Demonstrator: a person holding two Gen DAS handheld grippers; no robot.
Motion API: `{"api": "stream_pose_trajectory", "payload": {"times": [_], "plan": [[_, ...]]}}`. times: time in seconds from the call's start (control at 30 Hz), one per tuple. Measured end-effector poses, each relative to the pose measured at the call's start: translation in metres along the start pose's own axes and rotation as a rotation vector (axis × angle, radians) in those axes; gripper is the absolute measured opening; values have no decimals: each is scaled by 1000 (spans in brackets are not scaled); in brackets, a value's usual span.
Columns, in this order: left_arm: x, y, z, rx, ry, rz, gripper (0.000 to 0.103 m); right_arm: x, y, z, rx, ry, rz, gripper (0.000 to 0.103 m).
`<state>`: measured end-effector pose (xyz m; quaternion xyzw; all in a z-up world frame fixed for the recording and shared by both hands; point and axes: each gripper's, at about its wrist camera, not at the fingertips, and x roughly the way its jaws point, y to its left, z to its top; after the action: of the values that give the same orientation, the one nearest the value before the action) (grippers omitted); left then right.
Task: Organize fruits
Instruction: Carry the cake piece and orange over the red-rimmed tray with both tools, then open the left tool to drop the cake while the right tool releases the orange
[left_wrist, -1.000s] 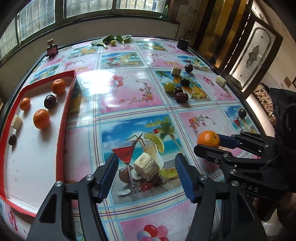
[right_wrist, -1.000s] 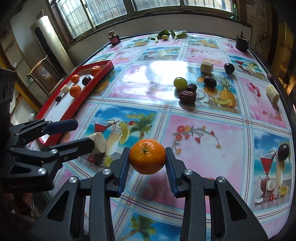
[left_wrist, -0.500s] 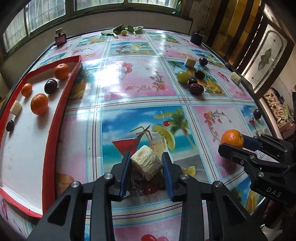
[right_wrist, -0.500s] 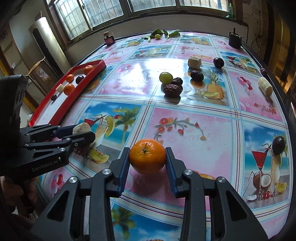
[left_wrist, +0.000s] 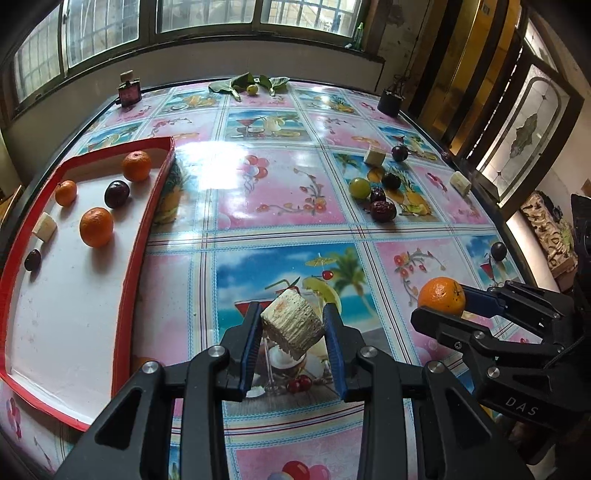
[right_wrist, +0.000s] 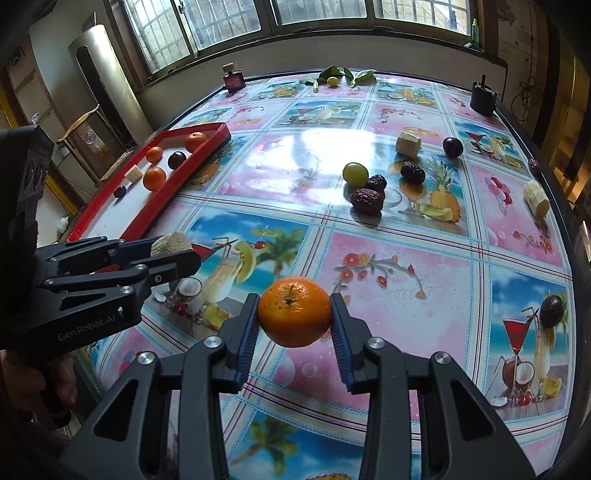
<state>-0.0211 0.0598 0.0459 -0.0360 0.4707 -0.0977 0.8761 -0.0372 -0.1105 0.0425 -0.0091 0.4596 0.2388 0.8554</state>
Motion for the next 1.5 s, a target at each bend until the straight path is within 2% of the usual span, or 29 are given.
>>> {"api": "stream_pose_trajectory", "payload": {"times": [0.23,0.37,0.63,0.83,0.97,1.17,1.5], "plan": [[-18,28,5,-42,-37,12,33,5,35,24,-57,-14,41,39],[-32,56,7,-89,-65,35,33,14,63,41,-91,-16,87,39],[-52,141,10,-198,-96,172,33,50,131,77,-188,-5,169,39],[-49,195,9,-256,-80,266,33,89,185,96,-254,26,215,39],[-37,214,10,-274,-59,294,33,113,206,99,-288,50,208,39],[-20,232,11,-306,-26,297,33,137,215,104,-302,88,172,40],[-2,238,13,-311,6,306,33,147,219,105,-337,101,124,40]]}}
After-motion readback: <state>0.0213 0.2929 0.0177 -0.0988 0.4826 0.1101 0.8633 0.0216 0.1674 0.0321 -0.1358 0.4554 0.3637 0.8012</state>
